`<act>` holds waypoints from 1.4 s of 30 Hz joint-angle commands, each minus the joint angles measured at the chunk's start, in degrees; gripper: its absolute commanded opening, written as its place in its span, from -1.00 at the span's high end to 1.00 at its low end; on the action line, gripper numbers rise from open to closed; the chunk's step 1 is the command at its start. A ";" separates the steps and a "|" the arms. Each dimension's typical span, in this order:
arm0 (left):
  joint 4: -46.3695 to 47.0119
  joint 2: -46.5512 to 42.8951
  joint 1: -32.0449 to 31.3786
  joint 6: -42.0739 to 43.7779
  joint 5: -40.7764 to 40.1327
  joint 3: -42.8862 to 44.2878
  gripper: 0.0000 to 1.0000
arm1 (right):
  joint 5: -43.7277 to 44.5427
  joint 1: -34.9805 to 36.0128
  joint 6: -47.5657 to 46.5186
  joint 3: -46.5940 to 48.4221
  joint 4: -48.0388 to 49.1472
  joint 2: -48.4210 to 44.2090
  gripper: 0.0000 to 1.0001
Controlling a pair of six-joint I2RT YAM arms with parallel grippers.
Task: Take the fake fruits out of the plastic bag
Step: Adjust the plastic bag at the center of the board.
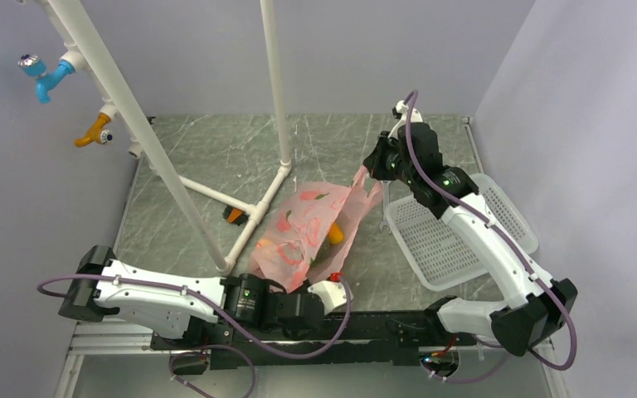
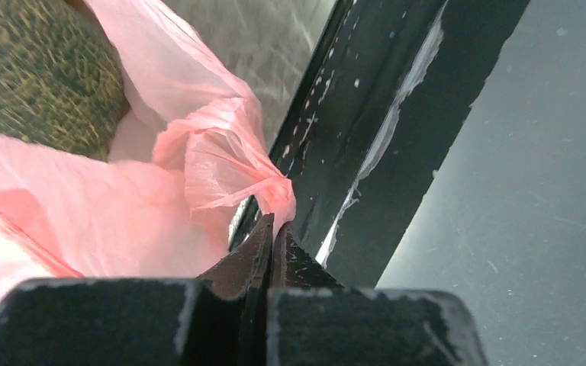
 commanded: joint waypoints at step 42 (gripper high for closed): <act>7.56 -19.41 -5.12 -18.10 -4.80 -12.19 0.85 | 1.03 30.22 -5.55 -18.26 3.49 -11.76 -0.85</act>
